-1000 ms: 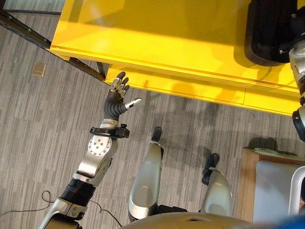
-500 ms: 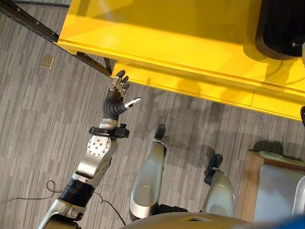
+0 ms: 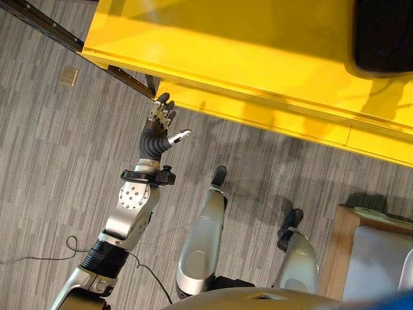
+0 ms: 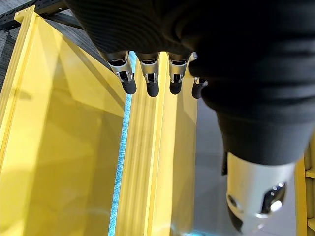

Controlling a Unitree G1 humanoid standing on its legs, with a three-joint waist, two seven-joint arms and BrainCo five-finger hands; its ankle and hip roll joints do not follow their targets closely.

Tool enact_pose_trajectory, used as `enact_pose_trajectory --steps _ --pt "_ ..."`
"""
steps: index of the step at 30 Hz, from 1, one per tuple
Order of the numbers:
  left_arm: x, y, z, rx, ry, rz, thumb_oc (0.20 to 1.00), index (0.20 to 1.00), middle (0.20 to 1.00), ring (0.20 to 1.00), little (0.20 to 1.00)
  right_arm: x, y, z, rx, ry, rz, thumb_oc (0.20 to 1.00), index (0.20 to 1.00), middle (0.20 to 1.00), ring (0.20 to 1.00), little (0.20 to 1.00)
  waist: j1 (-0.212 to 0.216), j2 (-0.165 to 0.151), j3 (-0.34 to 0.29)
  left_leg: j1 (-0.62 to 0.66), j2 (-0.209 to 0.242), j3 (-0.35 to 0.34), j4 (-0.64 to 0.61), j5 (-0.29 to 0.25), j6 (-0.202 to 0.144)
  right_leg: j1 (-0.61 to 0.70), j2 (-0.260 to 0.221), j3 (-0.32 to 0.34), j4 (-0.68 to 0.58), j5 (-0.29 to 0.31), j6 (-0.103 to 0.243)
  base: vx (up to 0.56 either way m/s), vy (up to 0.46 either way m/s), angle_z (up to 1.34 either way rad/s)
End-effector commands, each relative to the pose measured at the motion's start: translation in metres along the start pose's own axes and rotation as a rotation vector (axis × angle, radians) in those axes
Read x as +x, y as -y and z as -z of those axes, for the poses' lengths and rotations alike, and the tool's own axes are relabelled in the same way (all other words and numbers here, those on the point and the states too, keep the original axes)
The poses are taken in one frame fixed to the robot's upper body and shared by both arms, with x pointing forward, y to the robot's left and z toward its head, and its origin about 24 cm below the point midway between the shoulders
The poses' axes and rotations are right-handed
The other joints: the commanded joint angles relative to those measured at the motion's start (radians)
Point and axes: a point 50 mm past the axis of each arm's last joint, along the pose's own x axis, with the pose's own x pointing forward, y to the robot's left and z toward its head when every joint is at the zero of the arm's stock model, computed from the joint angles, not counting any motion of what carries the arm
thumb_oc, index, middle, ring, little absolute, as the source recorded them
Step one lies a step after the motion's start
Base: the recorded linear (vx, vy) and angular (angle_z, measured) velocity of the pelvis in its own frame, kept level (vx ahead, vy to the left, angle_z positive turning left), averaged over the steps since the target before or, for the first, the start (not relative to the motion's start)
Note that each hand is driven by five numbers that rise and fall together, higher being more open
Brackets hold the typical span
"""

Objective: Move parts from the plastic box to the shelf.

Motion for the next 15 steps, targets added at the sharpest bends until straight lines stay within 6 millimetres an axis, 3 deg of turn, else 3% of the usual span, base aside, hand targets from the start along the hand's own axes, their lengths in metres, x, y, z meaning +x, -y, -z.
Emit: enact_pose_trajectory --steps 1,15 --pt "0.0038 0.0033 -0.0306 0.001 0.148 0.039 1.000 1.000 1.000 1.000 1.000 0.0064 0.0306 -0.0470 0.057 0.146 0.102 1.000 1.000 1.000 1.000 1.000 -0.011 -0.012 -0.020 -0.102 0.036 0.025 0.043 -0.006 -0.024 0.146 0.034 0.006 0.015 -0.101 -0.065 0.00 0.000 0.00" --pt "0.0015 -0.0032 -0.0306 0.010 0.141 0.017 1.000 1.000 1.000 1.000 1.000 0.0043 0.0220 -0.0540 0.112 0.158 0.085 1.000 1.000 1.000 1.000 1.000 -0.023 -0.017 -0.027 -0.089 0.039 0.028 0.038 -0.006 -0.024 0.155 0.041 0.011 0.010 -0.108 -0.068 0.00 0.000 0.00"
